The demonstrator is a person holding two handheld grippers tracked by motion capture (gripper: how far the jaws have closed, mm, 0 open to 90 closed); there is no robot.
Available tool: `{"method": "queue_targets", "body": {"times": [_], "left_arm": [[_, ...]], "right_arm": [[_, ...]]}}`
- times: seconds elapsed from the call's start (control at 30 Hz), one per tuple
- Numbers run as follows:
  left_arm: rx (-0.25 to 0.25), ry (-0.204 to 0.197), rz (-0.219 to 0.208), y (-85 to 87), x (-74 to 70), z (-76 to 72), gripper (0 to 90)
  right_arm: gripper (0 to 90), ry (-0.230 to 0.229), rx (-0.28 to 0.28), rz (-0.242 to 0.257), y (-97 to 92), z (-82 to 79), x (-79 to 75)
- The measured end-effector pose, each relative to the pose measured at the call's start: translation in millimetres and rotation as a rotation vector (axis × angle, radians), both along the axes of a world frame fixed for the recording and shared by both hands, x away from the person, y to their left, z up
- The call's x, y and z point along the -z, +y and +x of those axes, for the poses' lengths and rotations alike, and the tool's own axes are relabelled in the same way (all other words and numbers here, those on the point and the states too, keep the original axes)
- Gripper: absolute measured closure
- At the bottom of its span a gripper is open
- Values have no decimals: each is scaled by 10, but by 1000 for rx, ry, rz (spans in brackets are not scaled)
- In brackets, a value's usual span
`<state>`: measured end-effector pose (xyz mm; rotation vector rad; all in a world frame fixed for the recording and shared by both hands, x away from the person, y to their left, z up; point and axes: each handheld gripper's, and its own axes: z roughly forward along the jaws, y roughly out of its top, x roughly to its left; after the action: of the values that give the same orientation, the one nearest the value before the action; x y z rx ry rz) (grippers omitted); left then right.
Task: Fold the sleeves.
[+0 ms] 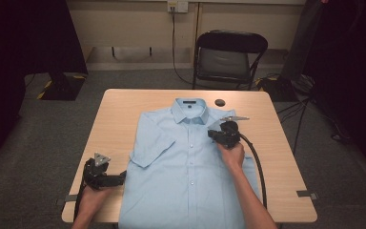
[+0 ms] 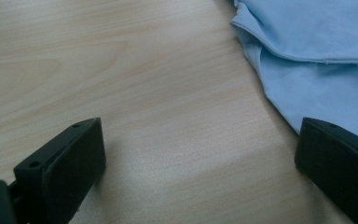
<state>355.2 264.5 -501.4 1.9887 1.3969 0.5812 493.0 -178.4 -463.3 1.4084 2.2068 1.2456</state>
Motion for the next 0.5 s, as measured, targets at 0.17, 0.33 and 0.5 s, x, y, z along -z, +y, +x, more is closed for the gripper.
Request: {"method": "queue_targets", "body": {"times": [0.17, 0.33, 0.5], "left_arm": [[0, 0, 0, 0, 0, 0, 12], [0, 0, 0, 0, 0, 0, 12], [0, 0, 0, 0, 0, 0, 12]], "right_arm": [[867, 8, -12, -5, 50, 0, 56], [859, 32, -8, -18, 93, 21, 128], [849, 46, 0, -24, 110, 48, 171]]}}
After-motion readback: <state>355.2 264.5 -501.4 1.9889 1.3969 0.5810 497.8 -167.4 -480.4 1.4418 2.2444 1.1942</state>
